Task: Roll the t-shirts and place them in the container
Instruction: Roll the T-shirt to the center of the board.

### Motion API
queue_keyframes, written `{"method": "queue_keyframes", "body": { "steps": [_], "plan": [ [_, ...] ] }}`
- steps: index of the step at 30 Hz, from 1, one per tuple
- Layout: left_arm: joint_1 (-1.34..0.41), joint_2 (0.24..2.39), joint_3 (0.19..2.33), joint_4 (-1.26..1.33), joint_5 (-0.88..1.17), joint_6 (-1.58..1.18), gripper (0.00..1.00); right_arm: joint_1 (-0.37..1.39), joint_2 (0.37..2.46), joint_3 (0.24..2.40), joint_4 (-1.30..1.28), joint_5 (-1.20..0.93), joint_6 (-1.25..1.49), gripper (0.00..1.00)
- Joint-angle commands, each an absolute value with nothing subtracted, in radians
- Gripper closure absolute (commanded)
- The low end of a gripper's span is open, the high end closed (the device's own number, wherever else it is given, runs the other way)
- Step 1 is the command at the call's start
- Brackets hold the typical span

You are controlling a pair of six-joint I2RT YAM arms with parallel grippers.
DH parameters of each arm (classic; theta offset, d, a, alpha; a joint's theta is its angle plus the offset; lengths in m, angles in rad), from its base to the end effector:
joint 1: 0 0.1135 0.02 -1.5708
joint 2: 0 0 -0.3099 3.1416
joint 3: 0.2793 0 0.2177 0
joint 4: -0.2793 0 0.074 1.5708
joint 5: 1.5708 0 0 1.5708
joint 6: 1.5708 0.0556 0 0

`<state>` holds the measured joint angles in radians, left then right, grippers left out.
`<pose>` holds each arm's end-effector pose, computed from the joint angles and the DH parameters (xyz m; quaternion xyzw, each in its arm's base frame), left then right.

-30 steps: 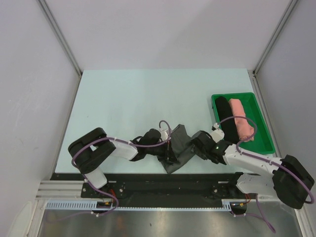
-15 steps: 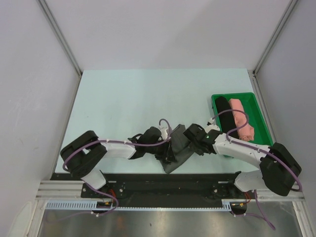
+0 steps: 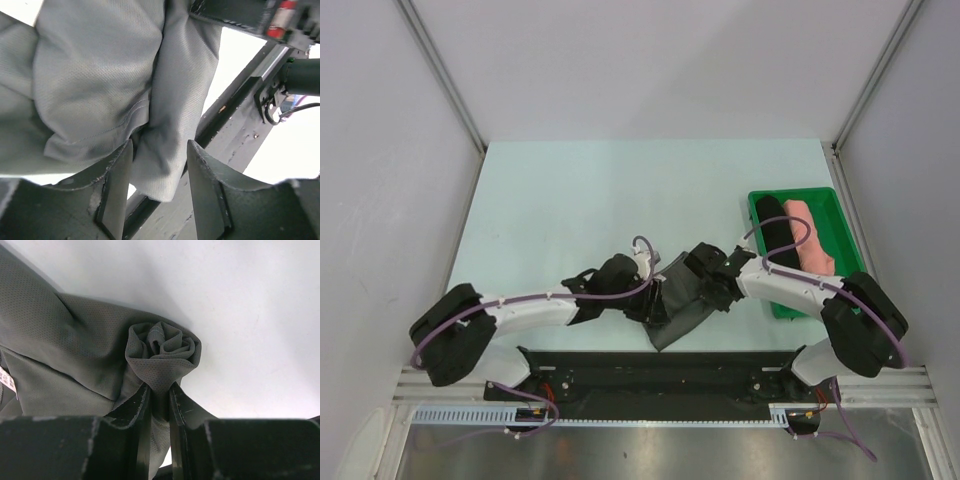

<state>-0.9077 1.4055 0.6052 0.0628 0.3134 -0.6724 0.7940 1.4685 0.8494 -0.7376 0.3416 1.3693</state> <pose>0.1415 -0.2089 0.2255 0.1687 0.8896 -0.3844 0.1800 0.1678 0.1442 0.2257 0.2954 0.9344 0.0135 0.1987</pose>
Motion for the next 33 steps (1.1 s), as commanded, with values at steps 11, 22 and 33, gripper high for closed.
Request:
{"method": "queue_keyframes", "body": {
  "steps": [11,22,33],
  "plan": [
    [-1.234,1.219,0.747,-0.103,-0.247,-0.424,0.41,0.772,1.540,0.937,-0.821,0.313,1.377,0.88],
    [-1.453,1.494,0.848,-0.052,-0.572,-0.327,0.36,0.772,1.555,0.946,-0.827,0.295,1.382,0.89],
    [-1.477,1.663,0.877,-0.003,-0.638,-0.276,0.33,0.772,1.557,0.946,-0.824,0.288,1.376,0.88]
  ]
}}
